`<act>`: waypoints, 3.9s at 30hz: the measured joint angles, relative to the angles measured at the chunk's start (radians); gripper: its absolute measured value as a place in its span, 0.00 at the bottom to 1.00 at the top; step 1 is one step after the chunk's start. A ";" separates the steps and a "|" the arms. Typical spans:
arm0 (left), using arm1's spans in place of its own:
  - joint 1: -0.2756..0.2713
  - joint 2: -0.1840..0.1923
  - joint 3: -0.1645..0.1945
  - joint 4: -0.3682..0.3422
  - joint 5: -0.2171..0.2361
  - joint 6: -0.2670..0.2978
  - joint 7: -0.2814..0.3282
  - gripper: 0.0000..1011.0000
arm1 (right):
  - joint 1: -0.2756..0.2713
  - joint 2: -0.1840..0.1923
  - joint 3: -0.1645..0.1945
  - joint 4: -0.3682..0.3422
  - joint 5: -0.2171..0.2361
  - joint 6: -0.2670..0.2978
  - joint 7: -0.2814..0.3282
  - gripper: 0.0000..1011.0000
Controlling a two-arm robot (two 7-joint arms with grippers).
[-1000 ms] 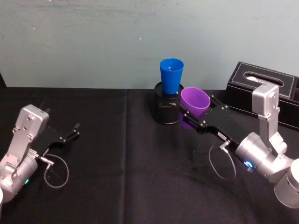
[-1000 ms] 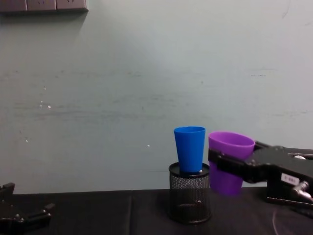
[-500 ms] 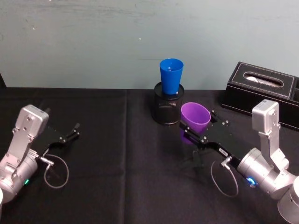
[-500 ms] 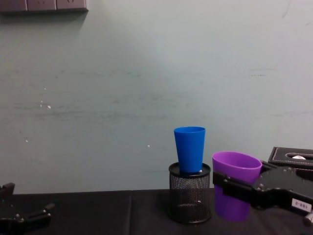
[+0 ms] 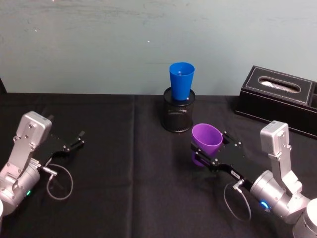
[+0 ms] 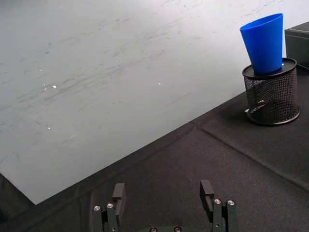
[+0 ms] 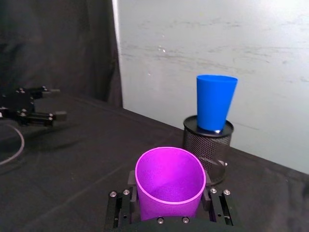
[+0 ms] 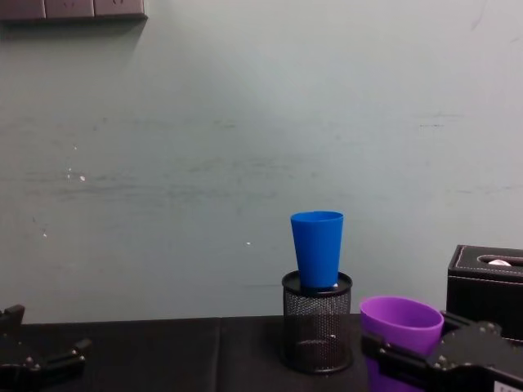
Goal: Pick up one cup with a gripper and tap it against the other cup.
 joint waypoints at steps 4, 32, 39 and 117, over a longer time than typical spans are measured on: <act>0.000 0.000 0.000 0.000 0.000 0.000 0.000 1.00 | 0.000 -0.006 0.003 0.017 -0.013 -0.001 -0.012 0.73; 0.000 0.000 0.000 0.000 0.000 0.000 0.000 1.00 | 0.006 -0.036 0.017 0.101 -0.022 0.005 -0.007 0.73; 0.000 0.000 0.000 0.000 0.000 0.000 0.000 1.00 | 0.008 -0.036 0.013 0.106 -0.032 0.000 -0.005 0.73; 0.000 0.000 0.000 0.000 0.000 0.000 0.000 1.00 | -0.019 -0.025 0.050 0.013 -0.002 -0.076 0.011 0.99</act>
